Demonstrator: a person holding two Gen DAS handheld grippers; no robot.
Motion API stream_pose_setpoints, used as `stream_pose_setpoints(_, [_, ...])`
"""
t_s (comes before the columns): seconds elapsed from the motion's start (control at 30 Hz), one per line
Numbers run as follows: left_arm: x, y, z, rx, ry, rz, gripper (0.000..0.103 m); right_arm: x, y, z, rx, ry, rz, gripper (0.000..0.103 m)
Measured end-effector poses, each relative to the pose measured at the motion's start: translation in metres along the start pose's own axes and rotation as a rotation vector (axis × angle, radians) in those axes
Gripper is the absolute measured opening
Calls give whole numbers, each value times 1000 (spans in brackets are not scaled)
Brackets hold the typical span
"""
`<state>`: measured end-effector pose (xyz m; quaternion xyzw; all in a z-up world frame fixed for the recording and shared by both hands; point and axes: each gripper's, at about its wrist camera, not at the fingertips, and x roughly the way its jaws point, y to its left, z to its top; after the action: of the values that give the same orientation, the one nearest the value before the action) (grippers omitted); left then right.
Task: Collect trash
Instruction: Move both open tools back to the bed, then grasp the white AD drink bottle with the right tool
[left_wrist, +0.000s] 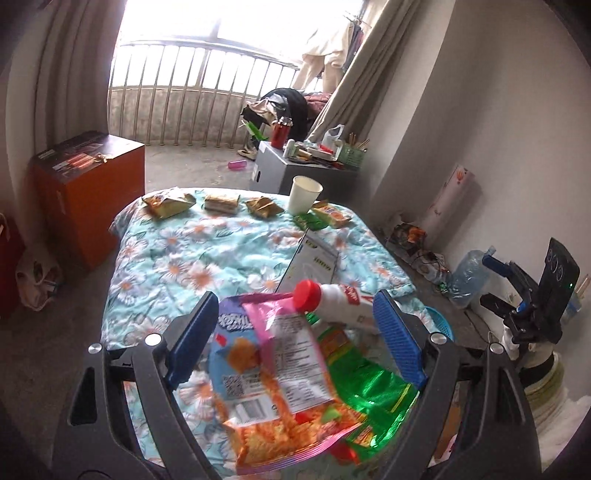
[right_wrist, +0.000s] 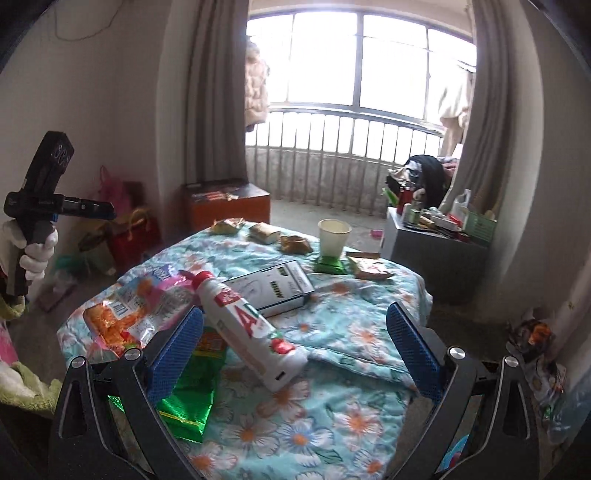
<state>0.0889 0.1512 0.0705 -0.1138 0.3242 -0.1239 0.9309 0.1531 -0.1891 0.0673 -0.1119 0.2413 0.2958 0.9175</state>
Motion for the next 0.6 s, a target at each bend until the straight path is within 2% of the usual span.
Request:
stream_pose_setpoints(0.17, [3, 12, -27, 8, 12, 33, 81, 61, 32, 3, -117, 129, 59, 96])
stream_pose_setpoints(0.33, [11, 14, -38, 55, 16, 71, 81, 113, 49, 1, -207, 241, 63, 96])
stream_pose_setpoints(0.4, [15, 18, -39, 54, 25, 68, 81, 133, 49, -1, -216, 288, 70, 96])
stream_pose_setpoints(0.6, [24, 37, -32, -32, 57, 35, 81, 180, 42, -11, -161, 421, 62, 96])
